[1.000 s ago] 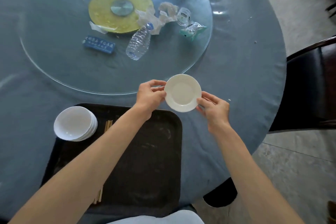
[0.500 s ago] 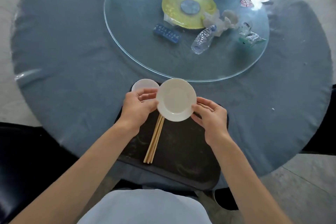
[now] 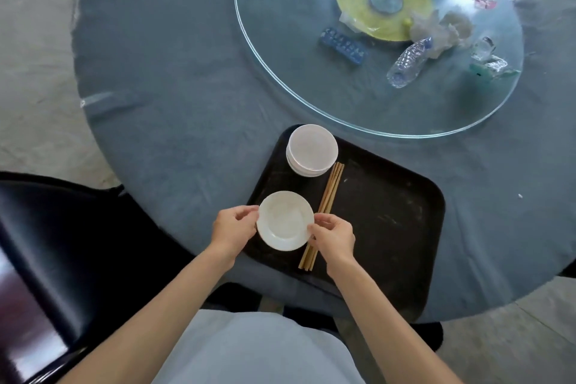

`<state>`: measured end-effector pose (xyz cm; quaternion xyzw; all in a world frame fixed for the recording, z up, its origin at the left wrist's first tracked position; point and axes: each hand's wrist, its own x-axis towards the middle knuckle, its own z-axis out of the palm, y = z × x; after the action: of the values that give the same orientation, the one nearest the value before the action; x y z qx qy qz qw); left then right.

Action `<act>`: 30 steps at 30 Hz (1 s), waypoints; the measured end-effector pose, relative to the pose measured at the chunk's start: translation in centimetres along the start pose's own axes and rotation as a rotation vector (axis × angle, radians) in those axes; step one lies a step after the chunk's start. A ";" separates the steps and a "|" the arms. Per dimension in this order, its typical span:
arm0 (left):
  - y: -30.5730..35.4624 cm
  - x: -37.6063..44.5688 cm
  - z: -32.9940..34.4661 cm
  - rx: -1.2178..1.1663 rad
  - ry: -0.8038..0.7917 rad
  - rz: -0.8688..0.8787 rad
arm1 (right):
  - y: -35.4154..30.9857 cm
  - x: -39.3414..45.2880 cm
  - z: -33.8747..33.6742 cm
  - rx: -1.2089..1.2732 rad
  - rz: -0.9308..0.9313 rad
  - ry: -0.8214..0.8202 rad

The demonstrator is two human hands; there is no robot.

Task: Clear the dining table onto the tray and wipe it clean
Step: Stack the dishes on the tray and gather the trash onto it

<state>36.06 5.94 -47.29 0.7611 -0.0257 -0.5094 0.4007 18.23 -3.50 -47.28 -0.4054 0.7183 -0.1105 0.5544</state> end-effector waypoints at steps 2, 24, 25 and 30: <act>0.2 0.4 -0.3 -0.048 -0.005 -0.060 | 0.5 0.0 0.8 -0.029 0.000 0.044; 6.2 1.0 -2.8 0.133 -0.272 -0.036 | -3.5 -1.2 -1.2 -0.130 -0.028 -0.040; 7.9 1.4 -2.7 0.150 -0.269 0.003 | -4.4 -0.9 -2.2 -0.147 -0.083 -0.026; 18.4 3.4 0.7 0.286 -0.269 0.236 | -8.6 1.6 -8.4 -0.201 -0.297 0.141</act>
<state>43.90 -8.41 -38.27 0.7270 -0.2399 -0.5470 0.3385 14.67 -12.62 -40.11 -0.5515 0.6950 -0.1471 0.4372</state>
